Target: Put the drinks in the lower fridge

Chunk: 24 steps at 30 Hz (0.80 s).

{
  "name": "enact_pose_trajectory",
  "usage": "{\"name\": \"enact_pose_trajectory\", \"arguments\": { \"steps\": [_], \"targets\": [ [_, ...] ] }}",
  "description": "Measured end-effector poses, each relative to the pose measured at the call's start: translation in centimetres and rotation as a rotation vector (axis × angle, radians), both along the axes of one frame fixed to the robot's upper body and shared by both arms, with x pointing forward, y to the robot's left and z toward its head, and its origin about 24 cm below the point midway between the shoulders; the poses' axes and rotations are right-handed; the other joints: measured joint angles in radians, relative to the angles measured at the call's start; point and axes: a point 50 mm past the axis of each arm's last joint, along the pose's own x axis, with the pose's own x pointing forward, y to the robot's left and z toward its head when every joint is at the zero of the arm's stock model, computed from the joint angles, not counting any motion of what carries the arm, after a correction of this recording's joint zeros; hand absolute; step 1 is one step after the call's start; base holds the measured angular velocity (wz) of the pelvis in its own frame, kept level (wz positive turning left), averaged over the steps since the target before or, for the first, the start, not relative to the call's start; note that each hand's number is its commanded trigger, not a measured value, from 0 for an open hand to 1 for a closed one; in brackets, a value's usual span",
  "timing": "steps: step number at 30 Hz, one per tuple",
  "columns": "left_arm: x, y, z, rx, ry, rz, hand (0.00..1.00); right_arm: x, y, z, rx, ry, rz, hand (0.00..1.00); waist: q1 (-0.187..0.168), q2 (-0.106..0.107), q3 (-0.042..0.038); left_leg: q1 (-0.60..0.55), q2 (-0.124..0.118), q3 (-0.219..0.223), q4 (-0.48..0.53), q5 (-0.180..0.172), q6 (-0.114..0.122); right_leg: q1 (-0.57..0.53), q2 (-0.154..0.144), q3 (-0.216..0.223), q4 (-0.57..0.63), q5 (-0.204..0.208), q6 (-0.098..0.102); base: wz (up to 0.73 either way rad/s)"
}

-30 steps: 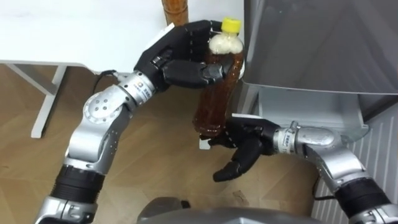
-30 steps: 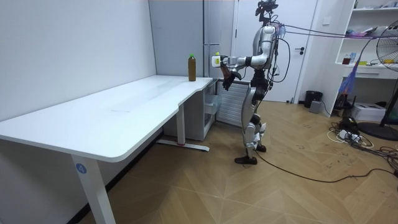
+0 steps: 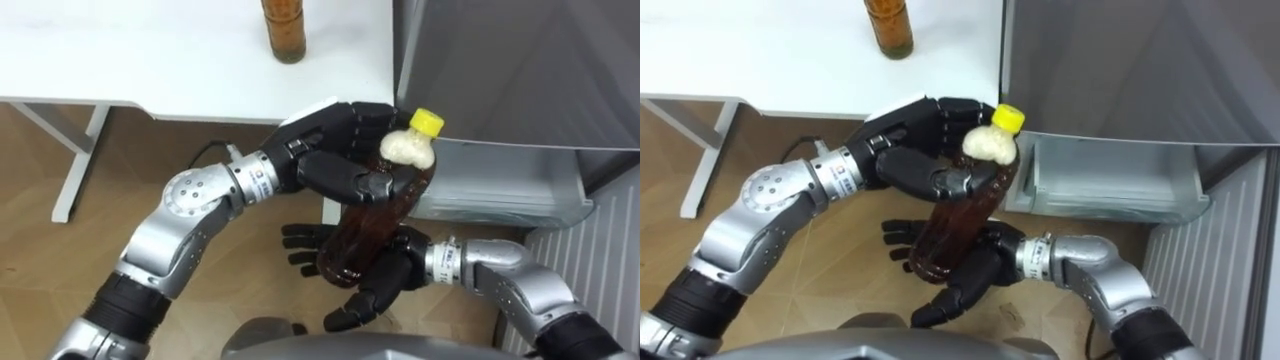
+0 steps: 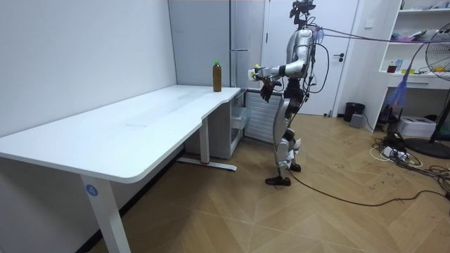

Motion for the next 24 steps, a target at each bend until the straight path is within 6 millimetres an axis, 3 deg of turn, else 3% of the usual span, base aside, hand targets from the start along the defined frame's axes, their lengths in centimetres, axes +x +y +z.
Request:
{"name": "enact_pose_trajectory", "arguments": {
  "steps": [3,4,6,16,24],
  "targets": [
    [-0.4,0.2,-0.4,-0.009,0.028,0.007,1.00,-0.1,0.0,-0.1,-0.003,0.002,-0.004,0.00,-0.005,0.000,-0.0001,-0.003,-0.001,0.001,-0.001,0.000,0.000,0.002,-0.001,-0.001,0.000,0.000,0.000,0.00],
    [-0.4,0.2,-0.5,-0.008,0.034,0.007,1.00,-0.1,0.1,-0.1,-0.003,0.003,-0.003,0.08,-0.006,0.000,-0.0001,-0.003,-0.001,0.001,-0.001,0.000,0.000,0.002,-0.001,-0.001,0.000,0.000,0.000,0.00],
    [-0.6,0.3,-0.7,-0.006,0.042,0.016,1.00,-0.1,0.1,-0.1,-0.008,0.001,-0.008,0.99,-0.010,0.000,-0.0001,-0.003,-0.001,0.002,-0.001,0.000,0.000,0.002,-0.001,-0.001,0.000,0.000,0.000,0.00],
    [-0.7,0.6,-0.8,0.008,0.048,0.026,1.00,-0.9,0.5,-0.3,0.044,0.047,-0.026,1.00,-0.018,0.005,-0.0017,-0.002,0.000,0.005,-0.003,0.000,0.000,0.000,0.000,0.001,-0.004,0.000,0.000,0.00],
    [-0.9,0.4,-1.1,0.014,0.060,0.013,1.00,-1.7,1.0,-0.6,0.081,0.092,-0.016,1.00,-0.022,0.021,0.0032,0.007,-0.001,0.004,-0.005,0.000,0.000,0.007,-0.001,-0.001,-0.008,0.000,0.000,0.00]
  ]
}}
